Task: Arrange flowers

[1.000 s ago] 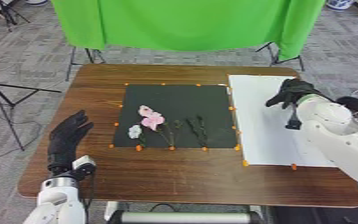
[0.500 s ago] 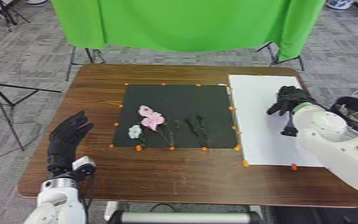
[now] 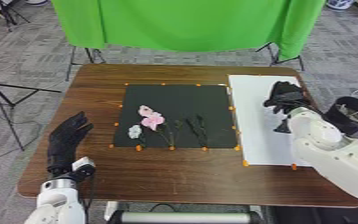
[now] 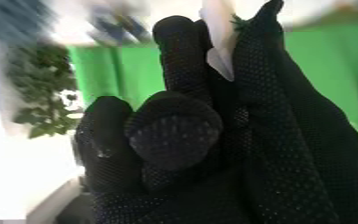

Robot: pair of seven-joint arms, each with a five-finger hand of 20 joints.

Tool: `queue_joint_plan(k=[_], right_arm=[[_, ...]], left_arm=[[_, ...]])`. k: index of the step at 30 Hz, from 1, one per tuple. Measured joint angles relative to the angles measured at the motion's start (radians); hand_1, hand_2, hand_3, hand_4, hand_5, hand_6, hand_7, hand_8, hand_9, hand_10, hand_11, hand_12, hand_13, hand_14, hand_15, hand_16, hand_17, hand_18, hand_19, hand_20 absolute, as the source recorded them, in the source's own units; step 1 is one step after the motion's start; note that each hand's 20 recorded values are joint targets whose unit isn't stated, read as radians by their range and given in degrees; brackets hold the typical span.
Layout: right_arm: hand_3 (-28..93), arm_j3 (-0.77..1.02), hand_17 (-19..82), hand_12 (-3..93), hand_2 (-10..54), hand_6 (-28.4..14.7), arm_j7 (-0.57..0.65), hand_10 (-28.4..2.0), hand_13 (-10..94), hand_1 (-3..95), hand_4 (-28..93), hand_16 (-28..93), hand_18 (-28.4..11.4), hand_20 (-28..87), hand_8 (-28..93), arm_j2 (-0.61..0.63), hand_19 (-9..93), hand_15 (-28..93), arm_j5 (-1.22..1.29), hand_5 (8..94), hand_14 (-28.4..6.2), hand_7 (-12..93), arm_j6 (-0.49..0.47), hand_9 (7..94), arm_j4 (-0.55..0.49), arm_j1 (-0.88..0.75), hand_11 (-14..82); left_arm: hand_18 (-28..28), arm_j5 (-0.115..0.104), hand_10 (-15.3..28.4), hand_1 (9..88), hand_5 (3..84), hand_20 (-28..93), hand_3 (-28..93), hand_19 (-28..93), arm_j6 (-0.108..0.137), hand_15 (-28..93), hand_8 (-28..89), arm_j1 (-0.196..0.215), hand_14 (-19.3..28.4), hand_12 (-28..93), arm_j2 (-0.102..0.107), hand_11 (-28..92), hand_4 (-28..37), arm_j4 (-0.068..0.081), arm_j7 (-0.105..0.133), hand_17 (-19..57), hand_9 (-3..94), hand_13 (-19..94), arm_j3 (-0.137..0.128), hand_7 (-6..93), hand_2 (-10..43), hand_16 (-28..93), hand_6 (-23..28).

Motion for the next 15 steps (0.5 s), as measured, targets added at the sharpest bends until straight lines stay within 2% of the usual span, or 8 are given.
queue_joint_plan(k=[5,10,15], right_arm=[[59,-0.02,65,25.9,-5.4,1.6,-0.049,-11.3,93,58.1,-20,29,-13.6,56,7,0.017,93,61,0.003,79.9,-1.6,16,0.058,81.9,-0.098,0.047,11.0],[59,-0.117,65,25.9,-5.4,1.7,-0.106,-10.9,93,58.0,-20,29,-13.5,56,7,0.011,93,61,0.027,79.9,-1.4,16,0.046,81.5,-0.177,0.157,10.1],[59,-0.232,66,25.7,-5.4,2.2,-0.173,-10.6,93,57.8,-20,29,-13.3,56,7,-0.04,93,61,0.048,79.8,-1.3,16,0.025,81.3,-0.186,0.253,9.5]], left_arm=[[14.9,0.0,12.5,29.9,49.3,22,72,21,0.0,30,-9,0.001,16.0,12,0.0,22,-16.4,0.0,0.0,7.3,41.9,38,-0.001,19.5,1.3,1,1.5],[14.9,0.0,12.4,29.9,48.8,22,71,21,-0.001,30,-9,0.003,16.0,12,0.0,22,-16.3,-0.001,-0.002,7.3,41.8,38,-0.002,19.4,1.7,1,1.6],[14.9,0.001,12.3,30.1,48.2,22,70,21,-0.001,30,-10,0.001,16.0,12,0.0,22,-15.9,0.0,-0.002,7.3,41.3,38,-0.001,19.2,2.2,0,1.7]])
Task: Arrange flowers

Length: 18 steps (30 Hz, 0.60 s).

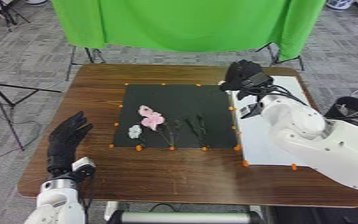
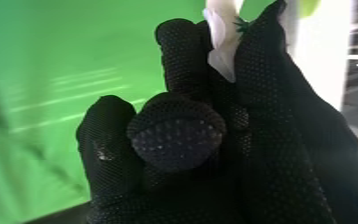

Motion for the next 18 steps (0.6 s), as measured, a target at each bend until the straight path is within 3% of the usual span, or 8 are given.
queue_joint_plan(k=[18], right_arm=[[59,-0.117,66,24.7,-5.3,3.1,-0.033,-9.9,94,56.6,-19,29,-13.5,57,6,-0.261,93,61,0.015,79.4,-1.5,16,-0.05,80.8,0.079,-0.004,9.2]], left_arm=[[15.0,0.001,12.4,30.7,47.2,22,68,21,-0.008,30,-10,-0.018,15.8,11,0.0,22,-13.7,0.007,-0.007,7.4,40.2,37,0.007,18.8,3.4,0,2.0]])
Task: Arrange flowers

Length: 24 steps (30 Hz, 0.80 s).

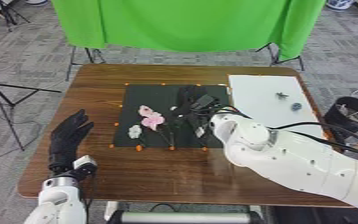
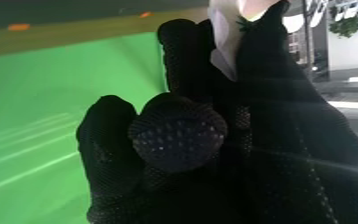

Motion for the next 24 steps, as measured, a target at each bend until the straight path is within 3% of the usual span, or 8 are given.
queue_joint_plan(k=[15,24], right_arm=[[59,-0.007,66,23.6,-5.4,2.9,0.016,-10.2,94,56.1,-18,29,-13.7,57,6,-0.05,93,61,0.011,79.3,-1.5,15,-0.015,80.6,0.032,-0.019,9.5],[60,0.004,65,17.1,-7.8,0.8,0.024,-11.9,93,50.0,-13,30,-14.1,57,7,-0.058,93,60,0.024,74.1,-1.9,15,-0.043,73.5,0.036,-0.026,12.9]], left_arm=[[14.8,0.0,12.1,30.2,47.8,22,69,21,-0.001,30,-10,-0.004,15.8,11,-0.002,23,-13.6,0.003,0.001,7.5,40.6,37,0.005,19.4,2.7,0,1.6],[14.8,0.0,12.2,29.8,48.3,22,70,21,-0.001,30,-10,-0.005,15.9,11,-0.003,23,-14.5,0.004,0.0,7.5,41.0,37,0.005,19.8,2.0,0,1.6]])
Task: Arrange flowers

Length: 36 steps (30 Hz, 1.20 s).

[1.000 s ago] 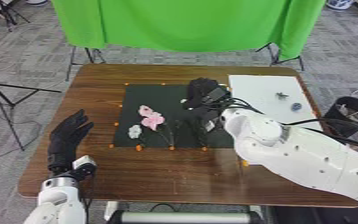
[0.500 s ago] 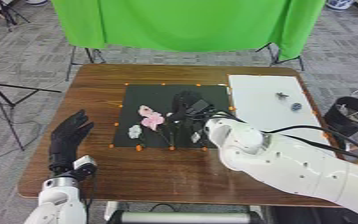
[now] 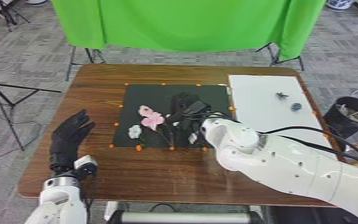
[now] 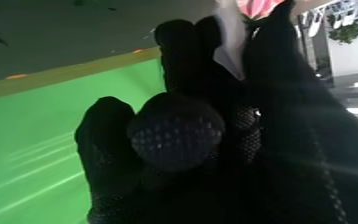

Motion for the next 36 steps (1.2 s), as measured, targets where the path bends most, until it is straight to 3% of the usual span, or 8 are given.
queue_joint_plan(k=[17,22,29,36], right_arm=[[64,0.065,64,16.0,-9.1,1.2,0.016,-12.8,92,41.9,-12,29,-13.8,56,2,0.002,93,60,0.028,67.6,-2.2,15,-0.063,68.0,-0.005,-0.004,11.7],[65,0.066,63,15.5,-1.0,0.1,0.017,-13.6,92,32.3,-12,29,-14.5,55,-9,0.002,93,59,0.047,69.4,-3.4,14,-0.069,69.0,-0.007,-0.004,10.9],[61,0.057,62,14.2,6.0,-0.5,0.025,-14.4,91,26.4,-14,29,-15.5,54,-10,0.0,93,59,0.092,72.4,-4.5,13,-0.051,65.1,-0.014,-0.004,8.5],[51,0.059,59,11.1,19.1,-1.0,0.042,-14.4,88,17.7,-19,29,-17.2,53,-10,-0.003,93,59,0.118,74.6,-6.3,12,-0.045,59.0,-0.023,-0.011,7.3]], left_arm=[[14.8,0.0,12.3,29.3,49.6,22,73,21,-0.001,31,-9,-0.002,16.1,13,0.0,22,-16.5,0.001,-0.001,7.4,42.1,38,0.0,20.1,0.8,1,1.2],[14.9,0.0,12.4,29.6,49.7,22,72,21,-0.001,30,-9,-0.002,16.1,12,0.0,22,-16.6,0.001,-0.002,7.3,42.2,38,0.0,19.9,1.2,1,1.2],[15.0,0.0,12.3,29.6,49.4,22,72,21,-0.001,30,-9,-0.002,16.0,12,0.0,22,-16.4,0.001,-0.003,7.2,41.8,38,0.0,19.8,1.5,1,1.4],[14.9,0.002,12.3,29.7,49.3,22,71,21,-0.003,30,-9,-0.004,16.0,12,0.0,22,-16.2,0.001,-0.009,7.2,41.7,38,0.0,19.9,1.7,1,1.4]])
